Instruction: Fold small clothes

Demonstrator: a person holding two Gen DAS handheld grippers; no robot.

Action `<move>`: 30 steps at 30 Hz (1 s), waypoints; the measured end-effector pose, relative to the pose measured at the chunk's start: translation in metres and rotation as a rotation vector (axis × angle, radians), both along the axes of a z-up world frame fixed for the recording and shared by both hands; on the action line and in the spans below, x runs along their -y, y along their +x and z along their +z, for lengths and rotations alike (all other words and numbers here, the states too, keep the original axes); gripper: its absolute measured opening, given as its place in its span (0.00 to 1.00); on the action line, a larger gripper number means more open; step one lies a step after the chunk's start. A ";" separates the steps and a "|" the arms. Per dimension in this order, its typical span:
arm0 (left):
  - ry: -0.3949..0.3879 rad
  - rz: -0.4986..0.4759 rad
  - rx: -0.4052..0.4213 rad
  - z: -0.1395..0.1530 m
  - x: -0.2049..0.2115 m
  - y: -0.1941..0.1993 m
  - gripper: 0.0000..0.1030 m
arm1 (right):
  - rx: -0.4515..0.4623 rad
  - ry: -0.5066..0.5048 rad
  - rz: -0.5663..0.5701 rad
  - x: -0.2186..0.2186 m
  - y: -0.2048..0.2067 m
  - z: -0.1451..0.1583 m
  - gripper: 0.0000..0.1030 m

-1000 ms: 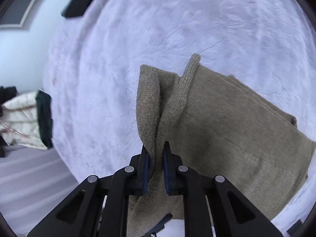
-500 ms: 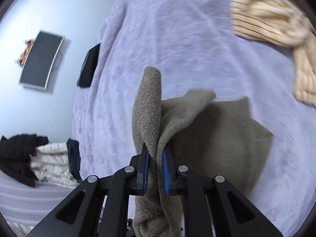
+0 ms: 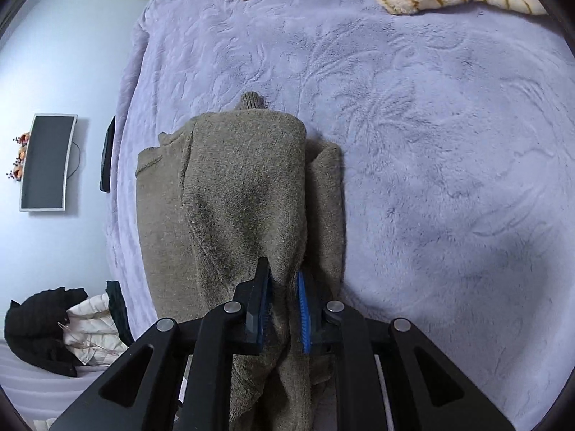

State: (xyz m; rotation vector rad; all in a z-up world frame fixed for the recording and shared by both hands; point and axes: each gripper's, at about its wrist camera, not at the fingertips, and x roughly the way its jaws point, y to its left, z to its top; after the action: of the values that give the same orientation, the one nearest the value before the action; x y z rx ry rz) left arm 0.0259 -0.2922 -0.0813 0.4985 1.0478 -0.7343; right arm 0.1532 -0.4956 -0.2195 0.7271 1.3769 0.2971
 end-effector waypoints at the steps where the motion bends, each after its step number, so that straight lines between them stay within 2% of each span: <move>1: 0.001 0.010 -0.006 0.002 0.000 -0.001 0.15 | -0.003 -0.006 -0.004 0.001 -0.001 0.001 0.21; 4: 0.009 0.020 -0.012 0.006 -0.006 -0.006 0.15 | -0.024 -0.006 -0.013 0.006 -0.011 0.012 0.29; 8: -0.028 0.088 -0.093 0.019 -0.023 -0.004 0.16 | 0.019 -0.051 -0.008 0.013 -0.039 0.043 0.57; 14: -0.031 0.263 -0.136 0.029 -0.065 0.013 0.16 | 0.105 -0.050 0.046 0.003 -0.090 0.077 0.57; 19: 0.014 0.412 -0.175 0.016 -0.092 0.046 0.16 | 0.107 -0.092 0.164 -0.033 -0.105 0.067 0.57; 20: 0.024 0.423 -0.171 0.015 -0.095 0.049 0.16 | 0.104 -0.089 0.172 -0.038 -0.104 0.063 0.57; 22: 0.052 0.428 -0.168 0.012 -0.097 0.050 0.16 | 0.088 -0.124 0.182 -0.047 -0.102 0.054 0.46; 24: 0.038 0.427 -0.179 0.013 -0.100 0.049 0.16 | 0.059 -0.161 0.205 -0.054 -0.102 0.045 0.21; 25: 0.019 0.417 -0.187 0.015 -0.101 0.044 0.16 | 0.048 -0.170 0.209 -0.055 -0.102 0.042 0.16; 27: 0.019 0.377 -0.194 0.016 -0.098 0.034 0.16 | 0.029 -0.169 0.202 -0.056 -0.100 0.039 0.13; 30: 0.058 0.324 -0.234 0.002 -0.089 0.018 0.16 | 0.004 -0.091 0.140 -0.047 -0.100 0.037 0.13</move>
State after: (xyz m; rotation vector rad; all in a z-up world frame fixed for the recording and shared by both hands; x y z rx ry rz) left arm 0.0443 -0.2036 -0.0796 0.2847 1.3344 -0.4821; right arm 0.0533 -0.4485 -0.1824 0.5556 1.4307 0.3438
